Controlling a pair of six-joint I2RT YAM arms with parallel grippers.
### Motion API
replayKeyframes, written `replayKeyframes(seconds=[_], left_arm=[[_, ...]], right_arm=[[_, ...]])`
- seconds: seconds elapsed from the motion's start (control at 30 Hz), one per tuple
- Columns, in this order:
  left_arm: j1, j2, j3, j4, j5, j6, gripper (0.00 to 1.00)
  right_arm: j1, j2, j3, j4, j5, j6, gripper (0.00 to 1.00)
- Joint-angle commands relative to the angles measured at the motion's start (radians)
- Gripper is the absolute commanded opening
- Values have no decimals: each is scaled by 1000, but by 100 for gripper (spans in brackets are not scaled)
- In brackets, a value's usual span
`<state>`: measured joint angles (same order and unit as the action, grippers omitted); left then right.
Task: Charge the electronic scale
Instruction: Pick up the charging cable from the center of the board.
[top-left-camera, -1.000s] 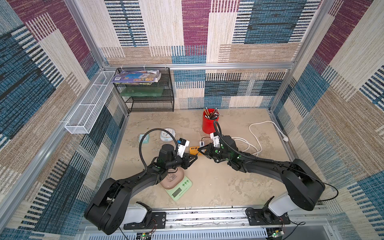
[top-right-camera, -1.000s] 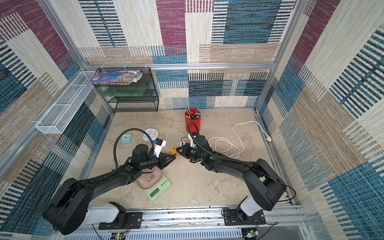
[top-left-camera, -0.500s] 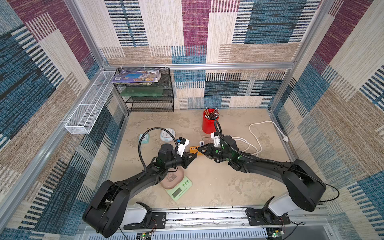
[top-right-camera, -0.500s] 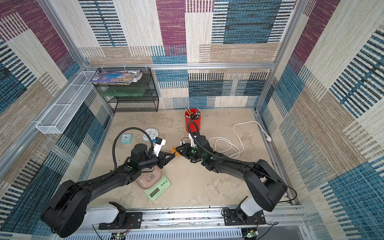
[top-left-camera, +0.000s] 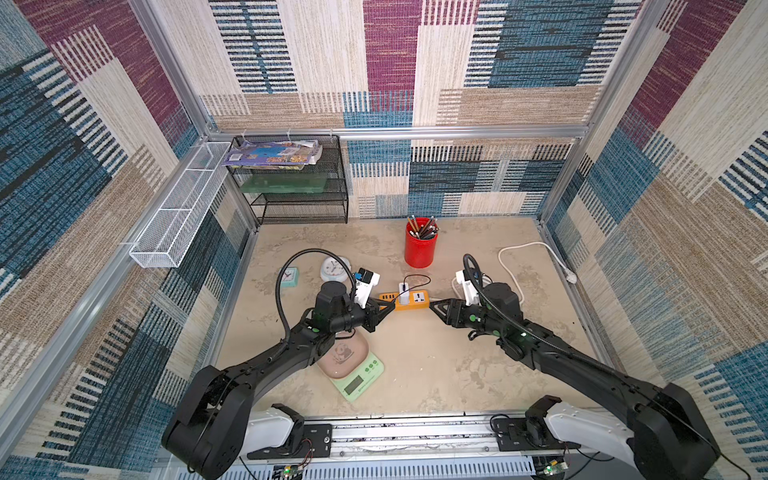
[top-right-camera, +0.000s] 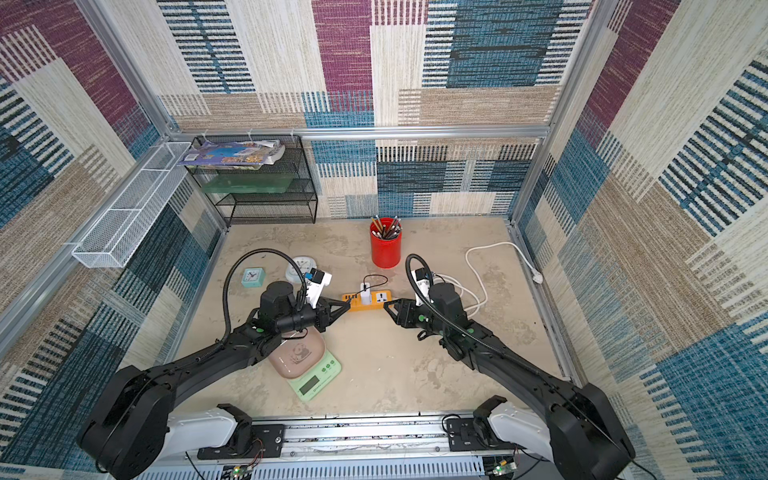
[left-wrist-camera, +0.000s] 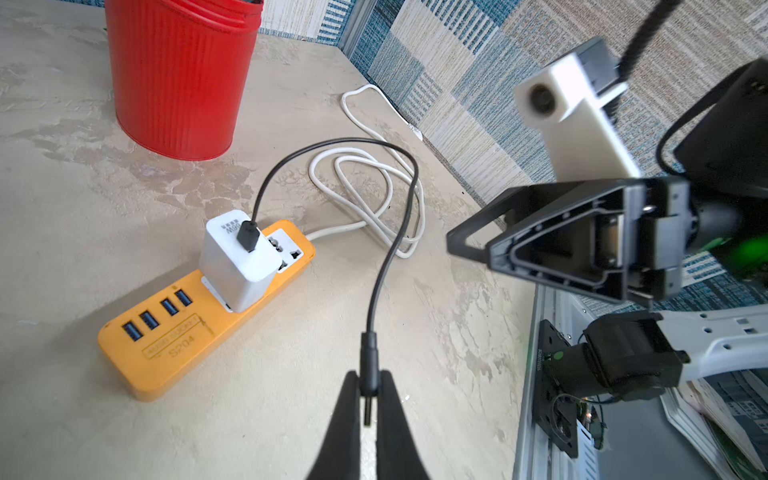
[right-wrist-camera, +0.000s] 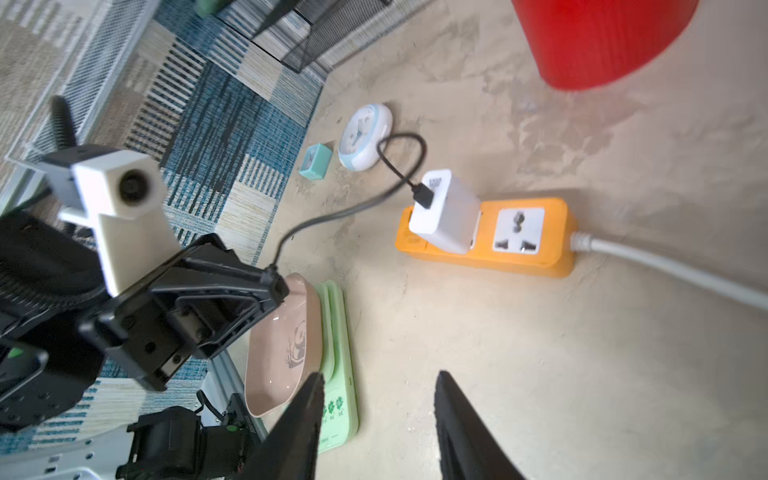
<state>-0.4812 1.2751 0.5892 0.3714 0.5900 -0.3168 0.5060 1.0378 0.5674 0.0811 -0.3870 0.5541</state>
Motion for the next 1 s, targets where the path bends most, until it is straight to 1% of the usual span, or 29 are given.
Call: replayKeyframes(seconds=[0.0, 0.07, 0.17, 0.3, 0.37, 0.47, 0.53, 0.67, 0.83, 0.97], left_arm=[[4, -7, 28, -58, 51, 61, 9], [7, -7, 58, -107, 74, 92, 9], [12, -16, 86, -159, 108, 146, 9], [24, -39, 121, -228, 140, 224, 9], [31, -46, 132, -250, 164, 259, 9], [32, -47, 159, -300, 185, 321, 8], [34, -43, 174, -325, 194, 353, 8], [38, -31, 213, -378, 218, 415, 8], [42, -10, 239, -397, 216, 440, 8], [42, 7, 254, -399, 233, 447, 8]], right_arm=[[-35, -69, 22, 6, -72, -254, 50], [-51, -75, 68, 14, -140, -369, 51], [-66, -39, 151, 6, -237, -509, 52], [-83, 32, 253, -39, -398, -668, 53], [-81, 68, 297, -76, -454, -736, 55], [-75, 127, 346, -129, -490, -816, 55], [-63, 173, 373, -174, -520, -905, 55], [-44, 303, 470, -268, -556, -1024, 54], [-30, 451, 623, -413, -588, -1136, 51], [-8, 502, 667, -452, -587, -1209, 50]])
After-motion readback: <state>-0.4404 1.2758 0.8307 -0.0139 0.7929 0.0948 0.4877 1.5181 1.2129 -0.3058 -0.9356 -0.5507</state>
